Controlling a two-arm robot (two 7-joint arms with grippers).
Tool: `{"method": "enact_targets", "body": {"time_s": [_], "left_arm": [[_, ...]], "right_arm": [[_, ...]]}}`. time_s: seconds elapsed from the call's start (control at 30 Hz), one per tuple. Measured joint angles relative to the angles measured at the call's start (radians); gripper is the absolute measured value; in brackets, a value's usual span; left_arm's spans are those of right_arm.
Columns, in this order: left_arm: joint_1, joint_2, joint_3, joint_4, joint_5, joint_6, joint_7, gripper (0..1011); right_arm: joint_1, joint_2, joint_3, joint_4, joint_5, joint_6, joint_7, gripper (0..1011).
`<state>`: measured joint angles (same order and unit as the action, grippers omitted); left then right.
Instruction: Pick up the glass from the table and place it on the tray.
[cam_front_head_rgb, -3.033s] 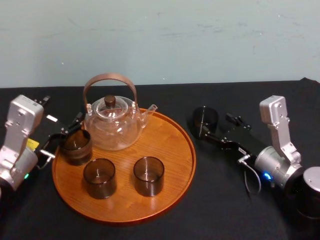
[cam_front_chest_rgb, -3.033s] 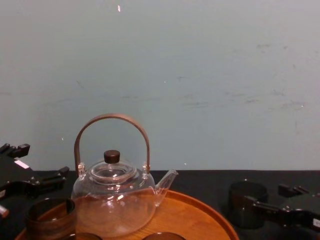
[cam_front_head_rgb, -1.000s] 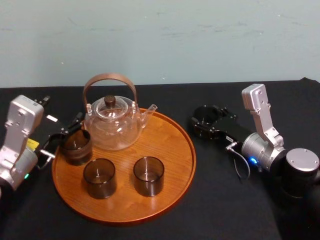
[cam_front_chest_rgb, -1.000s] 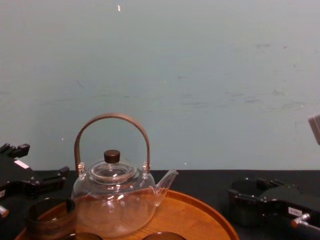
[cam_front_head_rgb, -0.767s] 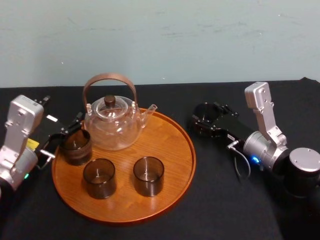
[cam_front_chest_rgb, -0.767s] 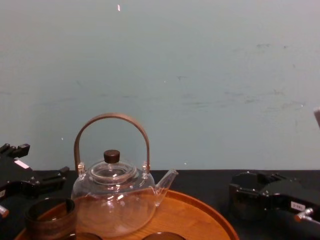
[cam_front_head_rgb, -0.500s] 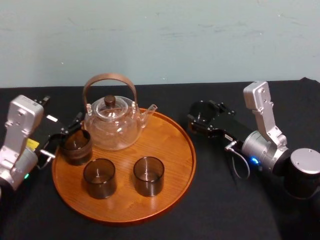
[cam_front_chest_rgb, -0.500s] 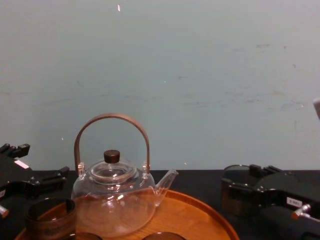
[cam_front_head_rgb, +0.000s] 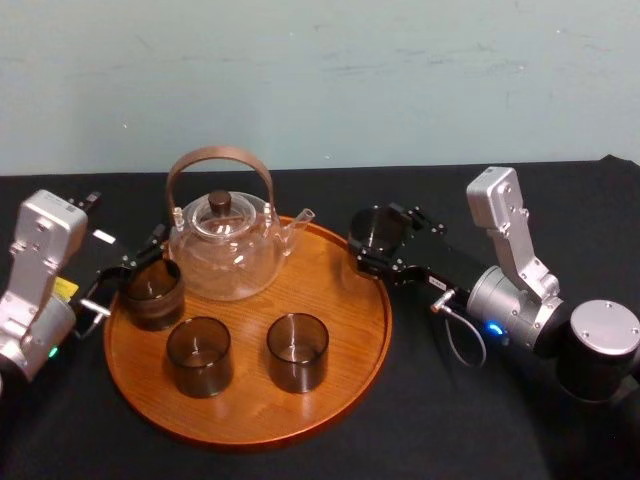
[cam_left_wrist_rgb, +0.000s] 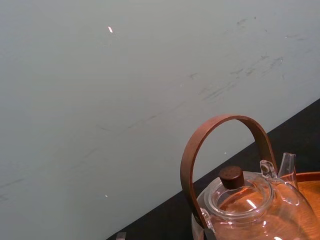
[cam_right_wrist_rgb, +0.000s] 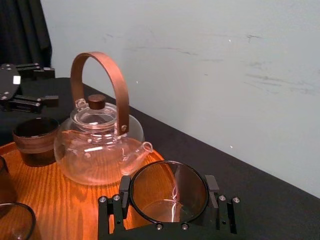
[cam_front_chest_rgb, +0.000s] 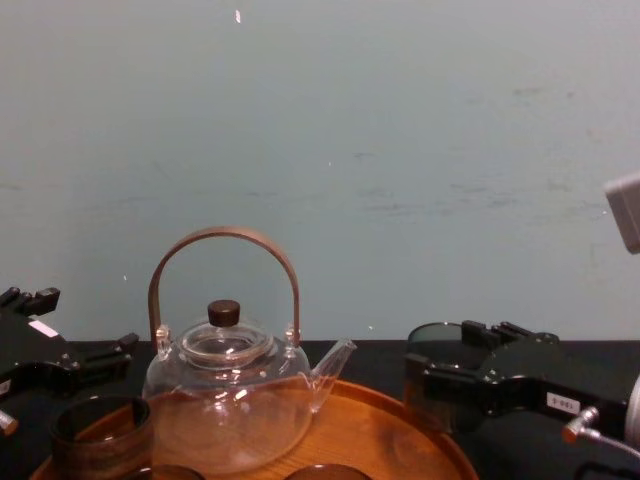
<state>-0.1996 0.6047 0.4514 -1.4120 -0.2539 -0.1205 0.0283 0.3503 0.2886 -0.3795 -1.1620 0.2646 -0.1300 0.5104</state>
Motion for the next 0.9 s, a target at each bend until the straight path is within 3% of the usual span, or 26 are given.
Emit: {"method": "enact_targets", "body": {"time_s": [0.9], "left_arm": [[0.000,0.000,0.000,0.000,0.000,0.000,0.000,1001]], "right_arm": [[0.002,0.008,-0.036,-0.003,0.022,-0.010,0.012,904]]}}
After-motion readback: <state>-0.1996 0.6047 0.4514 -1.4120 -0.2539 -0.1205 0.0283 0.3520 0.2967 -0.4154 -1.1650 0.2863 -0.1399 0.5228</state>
